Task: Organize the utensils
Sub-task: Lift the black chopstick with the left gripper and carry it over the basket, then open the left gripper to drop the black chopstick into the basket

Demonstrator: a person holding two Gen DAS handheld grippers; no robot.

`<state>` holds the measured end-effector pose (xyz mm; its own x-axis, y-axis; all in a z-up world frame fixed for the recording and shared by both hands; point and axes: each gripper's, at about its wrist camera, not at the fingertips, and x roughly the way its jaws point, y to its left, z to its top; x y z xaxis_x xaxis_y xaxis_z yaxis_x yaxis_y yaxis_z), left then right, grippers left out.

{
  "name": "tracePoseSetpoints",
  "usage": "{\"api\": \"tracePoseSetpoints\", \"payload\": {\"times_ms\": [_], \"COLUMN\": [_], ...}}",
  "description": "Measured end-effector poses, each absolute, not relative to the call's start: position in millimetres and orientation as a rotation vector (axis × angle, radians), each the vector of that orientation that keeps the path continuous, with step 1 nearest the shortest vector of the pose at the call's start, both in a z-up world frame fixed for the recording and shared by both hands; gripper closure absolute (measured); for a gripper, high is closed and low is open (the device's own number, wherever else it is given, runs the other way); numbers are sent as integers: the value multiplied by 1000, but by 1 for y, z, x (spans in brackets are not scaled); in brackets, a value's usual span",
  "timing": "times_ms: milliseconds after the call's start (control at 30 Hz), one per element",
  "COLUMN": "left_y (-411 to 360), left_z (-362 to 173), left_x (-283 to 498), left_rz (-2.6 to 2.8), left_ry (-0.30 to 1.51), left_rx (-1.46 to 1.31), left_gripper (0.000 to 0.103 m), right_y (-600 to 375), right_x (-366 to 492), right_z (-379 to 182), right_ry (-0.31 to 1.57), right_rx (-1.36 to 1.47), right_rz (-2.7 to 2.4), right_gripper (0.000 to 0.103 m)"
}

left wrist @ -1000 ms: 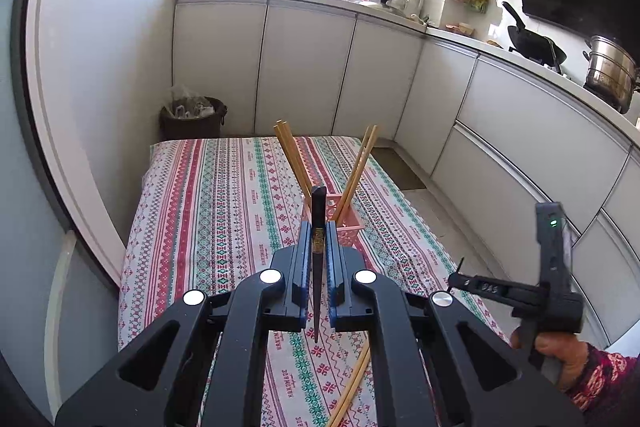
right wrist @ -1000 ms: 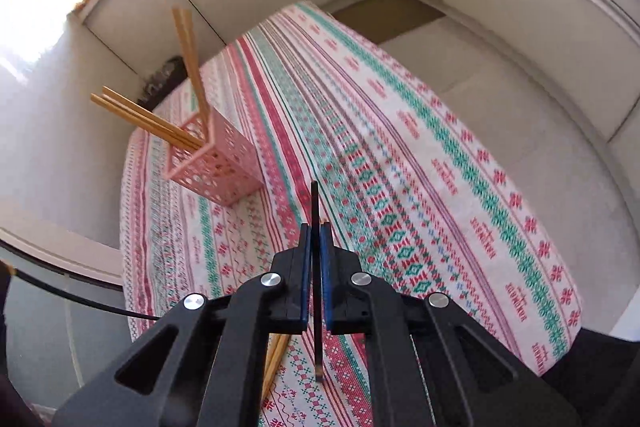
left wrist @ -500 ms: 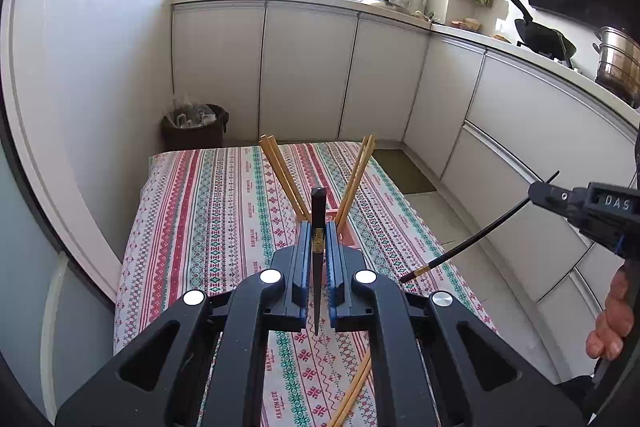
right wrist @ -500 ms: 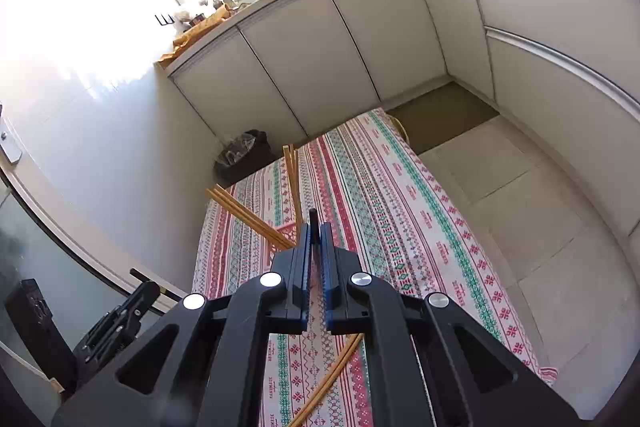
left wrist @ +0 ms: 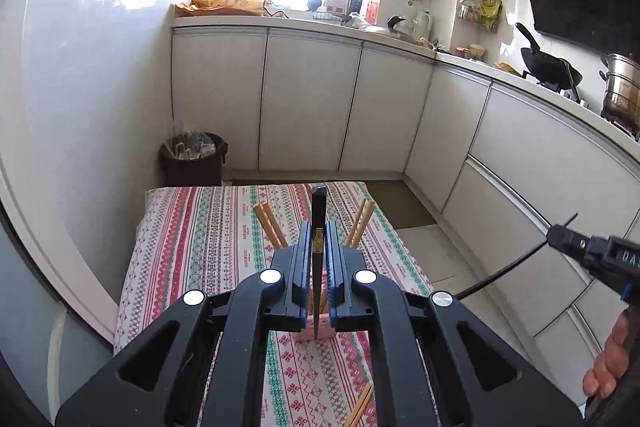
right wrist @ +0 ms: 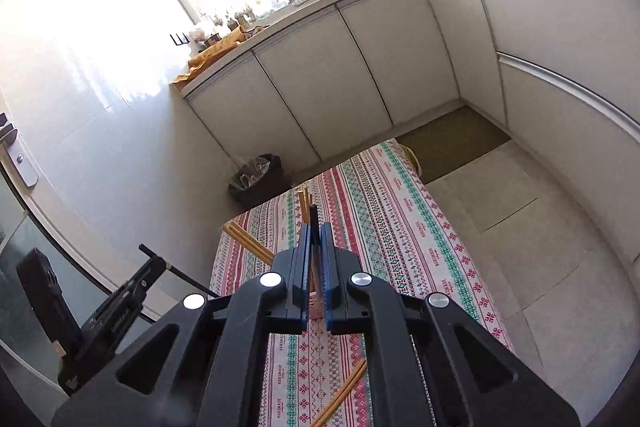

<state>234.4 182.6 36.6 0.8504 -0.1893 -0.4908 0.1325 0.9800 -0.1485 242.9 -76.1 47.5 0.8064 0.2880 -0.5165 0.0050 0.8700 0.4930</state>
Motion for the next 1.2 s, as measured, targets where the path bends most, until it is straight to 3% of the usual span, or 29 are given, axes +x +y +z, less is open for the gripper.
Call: {"api": "tracePoseSetpoints", "payload": {"times_ms": [267, 500, 933, 1200], "left_y": [167, 157, 187, 210], "left_z": [38, -15, -8, -17], "left_x": [274, 312, 248, 249], "left_rz": [-142, -100, -24, 8], "left_ry": [518, 641, 584, 612], "left_rx": [-101, -87, -152, -171], "left_gripper": [97, 96, 76, 75], "right_y": [-88, -89, -35, 17], "right_x": [252, 264, 301, 337], "right_z": [36, 29, 50, 38], "right_ry": [639, 649, 576, 562], "right_rx": [507, 508, 418, 321], "right_rz": [159, 158, 218, 237], "right_gripper": [98, 98, 98, 98]}}
